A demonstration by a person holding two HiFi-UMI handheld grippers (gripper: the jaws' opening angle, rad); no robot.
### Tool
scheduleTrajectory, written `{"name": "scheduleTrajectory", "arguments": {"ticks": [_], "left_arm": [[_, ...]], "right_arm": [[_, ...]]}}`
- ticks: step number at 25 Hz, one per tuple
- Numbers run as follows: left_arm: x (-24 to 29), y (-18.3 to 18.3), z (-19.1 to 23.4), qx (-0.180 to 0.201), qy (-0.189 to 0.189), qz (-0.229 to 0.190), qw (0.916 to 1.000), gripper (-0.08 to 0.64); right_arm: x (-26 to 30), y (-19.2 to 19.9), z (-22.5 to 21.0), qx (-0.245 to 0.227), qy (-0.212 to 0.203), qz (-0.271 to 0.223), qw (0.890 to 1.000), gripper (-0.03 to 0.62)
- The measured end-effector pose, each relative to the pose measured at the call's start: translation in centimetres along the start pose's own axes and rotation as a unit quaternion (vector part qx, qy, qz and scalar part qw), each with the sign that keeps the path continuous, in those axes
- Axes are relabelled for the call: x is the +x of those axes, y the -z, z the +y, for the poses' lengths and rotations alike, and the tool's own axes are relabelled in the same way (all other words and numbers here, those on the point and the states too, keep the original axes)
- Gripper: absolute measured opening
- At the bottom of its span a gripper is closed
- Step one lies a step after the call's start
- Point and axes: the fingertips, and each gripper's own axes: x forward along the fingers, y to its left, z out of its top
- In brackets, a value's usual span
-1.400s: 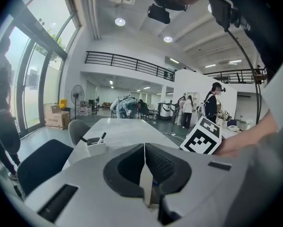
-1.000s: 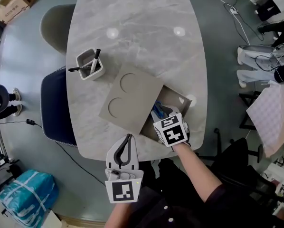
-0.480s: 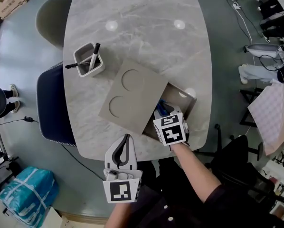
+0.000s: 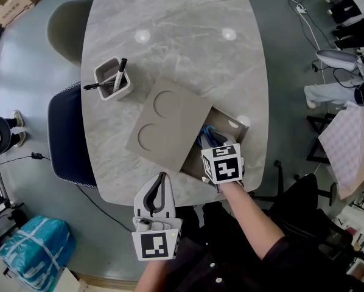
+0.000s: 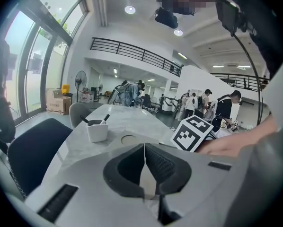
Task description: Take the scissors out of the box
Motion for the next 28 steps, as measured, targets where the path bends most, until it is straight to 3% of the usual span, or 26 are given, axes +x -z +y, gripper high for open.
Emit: {"name": "scheduleTrajectory", "arguments": {"ticks": [7, 16, 21, 28], "left_arm": [[-0.2, -1.6, -1.6, 0.006, 0.009, -0.015, 0.9998, 0.017], [-1.6, -5.4, -3.9, 0.029, 0.006, -0.057, 0.9979, 0.017], [-3.0, -7.8, -4.1, 0.053, -0.01, -0.091, 0.9944, 0.017], [-4.2, -12.8, -4.6, 0.081, -0.012, -0.146, 0.9858, 0.017]], "right_arm": [[-3.2, -2.2, -1.5, 0.024, 0.008, -0.051, 0.998, 0.071], [-9.3, -6.5, -1.1, -0.003, -0.014, -0.133, 0.991, 0.071], [-14.4, -9.2, -0.2, -0.03, -0.026, -0.199, 0.979, 0.071], [-22.1, -13.6, 0.7, -0.055, -0.041, -0.297, 0.952, 0.071]]}}
